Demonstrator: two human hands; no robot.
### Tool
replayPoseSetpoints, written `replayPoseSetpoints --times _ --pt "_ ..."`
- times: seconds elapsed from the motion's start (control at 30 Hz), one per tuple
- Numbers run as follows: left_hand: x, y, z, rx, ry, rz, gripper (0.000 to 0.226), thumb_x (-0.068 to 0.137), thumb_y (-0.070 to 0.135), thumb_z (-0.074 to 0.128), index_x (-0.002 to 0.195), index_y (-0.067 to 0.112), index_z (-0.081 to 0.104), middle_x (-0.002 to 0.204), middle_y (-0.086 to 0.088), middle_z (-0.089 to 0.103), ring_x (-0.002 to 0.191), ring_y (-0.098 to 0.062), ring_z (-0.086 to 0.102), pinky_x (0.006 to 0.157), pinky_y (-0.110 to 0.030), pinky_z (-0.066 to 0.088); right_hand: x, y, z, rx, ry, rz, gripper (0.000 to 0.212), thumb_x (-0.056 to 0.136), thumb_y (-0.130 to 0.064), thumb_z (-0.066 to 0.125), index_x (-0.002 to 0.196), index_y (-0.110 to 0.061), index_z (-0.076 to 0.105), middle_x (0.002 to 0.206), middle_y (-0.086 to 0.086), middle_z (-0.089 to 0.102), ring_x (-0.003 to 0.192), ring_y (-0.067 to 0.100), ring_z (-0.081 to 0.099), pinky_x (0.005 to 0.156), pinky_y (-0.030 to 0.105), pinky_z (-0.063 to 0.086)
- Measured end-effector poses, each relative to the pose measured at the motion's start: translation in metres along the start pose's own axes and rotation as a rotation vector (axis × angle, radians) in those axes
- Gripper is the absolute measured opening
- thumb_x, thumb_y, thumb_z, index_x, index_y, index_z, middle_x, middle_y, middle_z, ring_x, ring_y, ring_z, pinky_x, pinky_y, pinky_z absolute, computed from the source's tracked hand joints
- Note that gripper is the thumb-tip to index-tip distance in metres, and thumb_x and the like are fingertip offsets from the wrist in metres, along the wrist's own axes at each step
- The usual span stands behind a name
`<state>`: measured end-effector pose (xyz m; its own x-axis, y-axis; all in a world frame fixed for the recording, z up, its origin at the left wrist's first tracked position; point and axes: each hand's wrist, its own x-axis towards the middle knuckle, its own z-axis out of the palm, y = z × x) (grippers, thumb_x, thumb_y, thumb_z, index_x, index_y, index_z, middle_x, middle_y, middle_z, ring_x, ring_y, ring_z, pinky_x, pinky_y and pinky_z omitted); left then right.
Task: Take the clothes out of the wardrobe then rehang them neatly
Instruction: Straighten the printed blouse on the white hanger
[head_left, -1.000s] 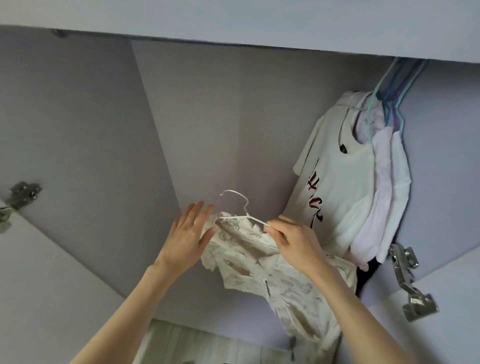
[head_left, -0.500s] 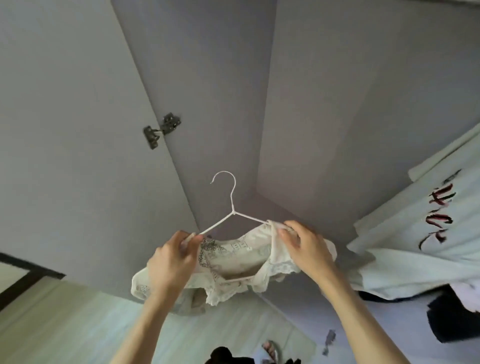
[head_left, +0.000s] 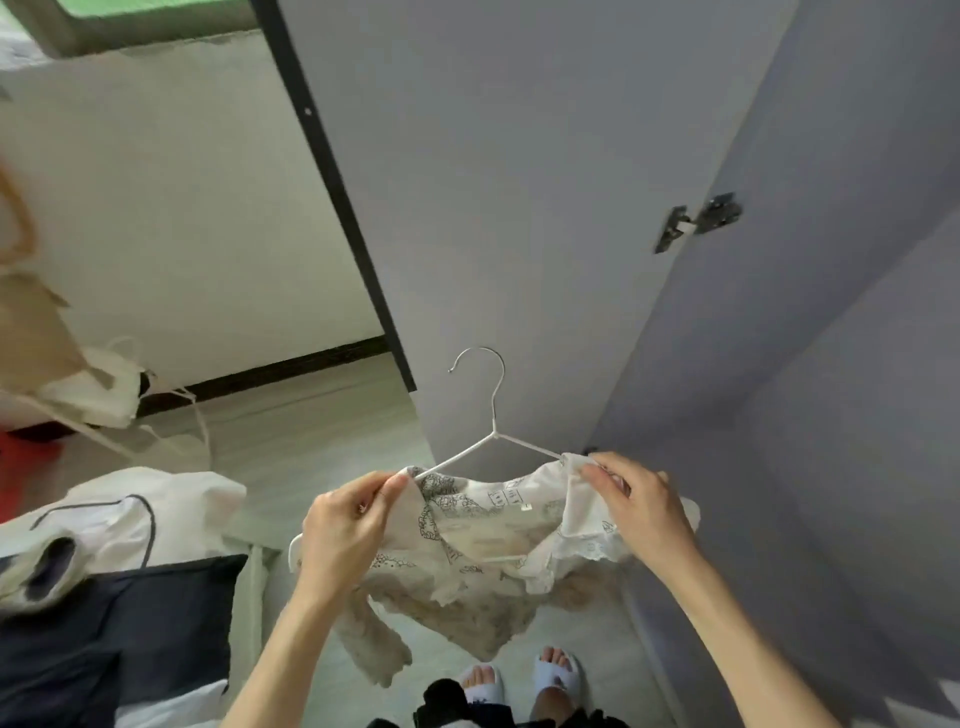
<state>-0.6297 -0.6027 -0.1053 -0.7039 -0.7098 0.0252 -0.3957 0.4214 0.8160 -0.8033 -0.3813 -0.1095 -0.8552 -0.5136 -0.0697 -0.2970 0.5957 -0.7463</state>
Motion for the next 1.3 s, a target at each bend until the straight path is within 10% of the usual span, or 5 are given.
replayPoseSetpoints --times 0.13,0.57,0.73,1.13,1.3 --pt "-0.03 -0.013 -0.035 0.003 0.235 -0.093 0.011 0.08 0.044 0.058 0.082 0.041 0.069 0.056 0.006 0.061 0.053 -0.015 0.052 0.05 -0.031 0.04 0.024 -0.039 0.026 -0.027 -0.172 -0.176 0.017 0.092 -0.025 0.056 0.095 -0.015 0.069 0.063 -0.039 0.05 0.065 -0.011 0.049 0.072 0.034 0.033" --pt "-0.173 -0.041 -0.137 0.099 0.918 -0.544 0.015 0.093 0.033 0.053 0.085 0.032 0.065 0.066 0.017 0.064 0.061 0.0 0.055 0.055 -0.028 0.04 0.003 -0.219 0.155 0.091 -0.542 -0.799 0.014 0.089 -0.034 0.058 0.09 -0.027 0.07 0.077 -0.007 0.068 0.077 0.021 0.058 0.083 0.038 0.038" --pt "-0.255 -0.04 -0.198 0.339 1.05 -0.708 0.037 0.082 0.058 0.056 0.078 0.023 0.068 0.063 0.001 0.063 0.065 -0.023 0.056 0.059 -0.034 0.043 -0.058 -0.292 0.21 0.16 -0.682 -0.922 0.015 0.087 -0.044 0.058 0.083 -0.032 0.067 0.074 -0.007 0.065 0.077 0.026 0.059 0.076 0.048 0.048" --pt "-0.427 -0.053 -0.286 0.635 1.463 -1.031 0.046 0.08 0.057 0.052 0.063 0.016 0.062 0.046 0.007 0.044 0.045 -0.01 0.04 0.042 -0.02 0.021 -0.258 -0.387 0.313 0.072 -0.662 -1.315 0.063 0.081 -0.058 0.057 0.048 -0.008 0.039 0.041 0.001 0.041 0.043 0.022 0.043 0.042 0.031 0.031" --pt "-0.458 -0.064 -0.337 0.726 1.572 -1.001 0.042 0.082 0.05 0.056 0.069 0.012 0.066 0.054 0.009 0.036 0.058 -0.02 0.041 0.048 -0.025 0.02 -0.312 -0.434 0.34 0.177 -0.652 -1.366 0.066 0.076 -0.068 0.036 0.048 -0.008 0.038 0.044 -0.007 0.032 0.053 0.024 0.042 0.057 0.03 0.029"
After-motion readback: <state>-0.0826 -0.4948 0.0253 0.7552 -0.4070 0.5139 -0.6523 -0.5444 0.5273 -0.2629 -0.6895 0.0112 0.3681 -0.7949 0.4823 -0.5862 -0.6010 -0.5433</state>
